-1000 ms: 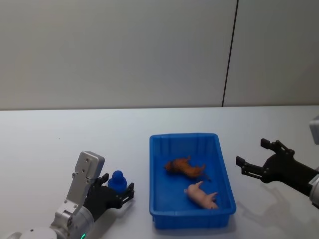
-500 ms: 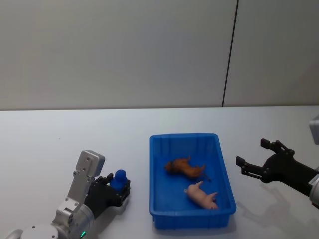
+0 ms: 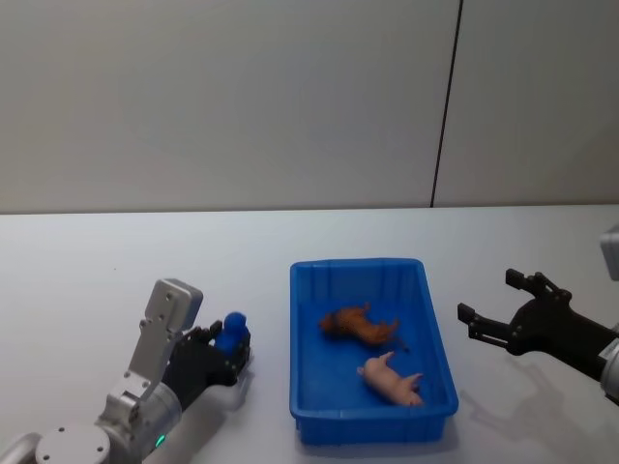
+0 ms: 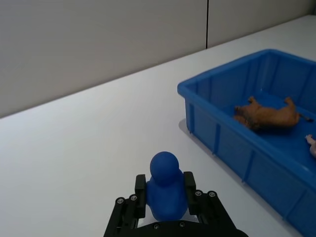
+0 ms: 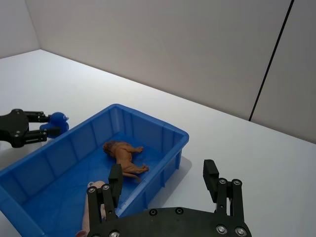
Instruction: Pick up the two dolls from the table and place them into the box.
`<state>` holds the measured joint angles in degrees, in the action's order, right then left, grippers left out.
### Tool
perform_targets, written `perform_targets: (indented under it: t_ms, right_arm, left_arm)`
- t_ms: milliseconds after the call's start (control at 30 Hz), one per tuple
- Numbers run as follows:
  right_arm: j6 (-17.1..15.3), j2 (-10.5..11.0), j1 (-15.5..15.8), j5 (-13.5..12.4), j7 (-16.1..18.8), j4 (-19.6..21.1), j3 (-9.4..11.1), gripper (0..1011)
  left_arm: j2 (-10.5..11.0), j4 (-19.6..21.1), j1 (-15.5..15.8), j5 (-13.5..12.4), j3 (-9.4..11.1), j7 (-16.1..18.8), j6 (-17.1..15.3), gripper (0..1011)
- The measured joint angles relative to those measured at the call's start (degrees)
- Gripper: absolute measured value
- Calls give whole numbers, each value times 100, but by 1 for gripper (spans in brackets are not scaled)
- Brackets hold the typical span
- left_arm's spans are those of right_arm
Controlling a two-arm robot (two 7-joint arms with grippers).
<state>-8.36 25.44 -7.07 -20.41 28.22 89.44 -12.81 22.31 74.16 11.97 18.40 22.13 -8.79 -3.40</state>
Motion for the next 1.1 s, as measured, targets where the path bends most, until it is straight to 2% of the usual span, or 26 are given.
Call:
perform_targets:
  t_ms: [433, 667, 900, 1000, 1033, 1100]
  right_arm:
    - [0, 0, 0, 0, 0, 0, 0, 1001]
    - [0, 0, 0, 0, 0, 0, 0, 1001]
    - [0, 0, 0, 0, 0, 0, 0, 1001]
    - [0, 0, 0, 0, 0, 0, 0, 1001]
    - [0, 0, 0, 0, 0, 0, 0, 1001]
    - [0, 0, 0, 0, 0, 0, 0, 1001]
  left_arm:
    - [54, 651, 15, -146, -80, -60, 219, 387]
    - [-78, 869, 96, -243, -4, -240, 300, 347]
    - [-326, 920, 207, -338, 168, -452, 329, 304]
    - [-428, 892, 253, -364, 238, -534, 328, 387]
    - [-428, 892, 253, -364, 238, -534, 328, 387]
    - [-520, 844, 293, -385, 301, -594, 322, 495]
